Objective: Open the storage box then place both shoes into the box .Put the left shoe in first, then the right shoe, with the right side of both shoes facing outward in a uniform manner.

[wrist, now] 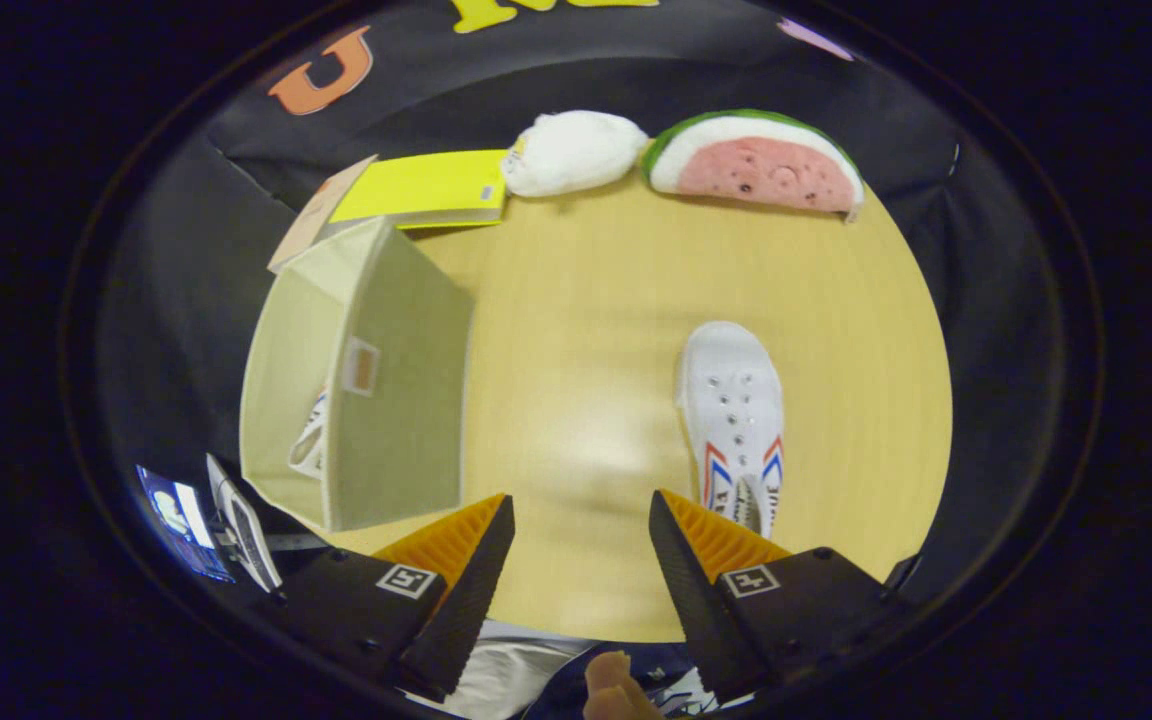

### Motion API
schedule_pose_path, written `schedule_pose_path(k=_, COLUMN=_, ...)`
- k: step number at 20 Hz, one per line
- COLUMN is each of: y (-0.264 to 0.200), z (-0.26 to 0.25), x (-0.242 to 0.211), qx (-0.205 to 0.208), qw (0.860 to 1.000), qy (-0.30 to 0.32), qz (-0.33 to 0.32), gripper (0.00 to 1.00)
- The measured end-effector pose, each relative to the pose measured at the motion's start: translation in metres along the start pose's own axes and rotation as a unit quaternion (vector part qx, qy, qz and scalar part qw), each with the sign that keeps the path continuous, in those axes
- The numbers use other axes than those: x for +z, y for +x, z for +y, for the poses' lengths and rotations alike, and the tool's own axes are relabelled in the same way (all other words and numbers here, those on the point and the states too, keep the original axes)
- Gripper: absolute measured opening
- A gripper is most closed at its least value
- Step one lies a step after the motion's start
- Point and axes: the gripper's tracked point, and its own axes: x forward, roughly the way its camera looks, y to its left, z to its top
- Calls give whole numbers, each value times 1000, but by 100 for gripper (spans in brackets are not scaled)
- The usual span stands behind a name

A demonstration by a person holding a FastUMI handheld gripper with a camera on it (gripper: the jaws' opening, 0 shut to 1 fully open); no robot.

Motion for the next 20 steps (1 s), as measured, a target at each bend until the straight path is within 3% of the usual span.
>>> schedule_pose_path(k=6, y=26, z=-71, x=-19, qx=-37, qw=999, qy=6, qz=26, gripper=87)
schedule_pose_path(k=15, y=47, z=-107, x=-20, qx=-62, qw=998, qy=-11, qz=31, gripper=85)
schedule_pose_path(k=18, y=54, z=-122, x=-9, qx=-90, qw=996, qy=-15, qz=23, gripper=74)
schedule_pose_path(k=20, y=64, z=-116, x=-10, qx=-72, qw=997, qy=-13, qz=39, gripper=69)
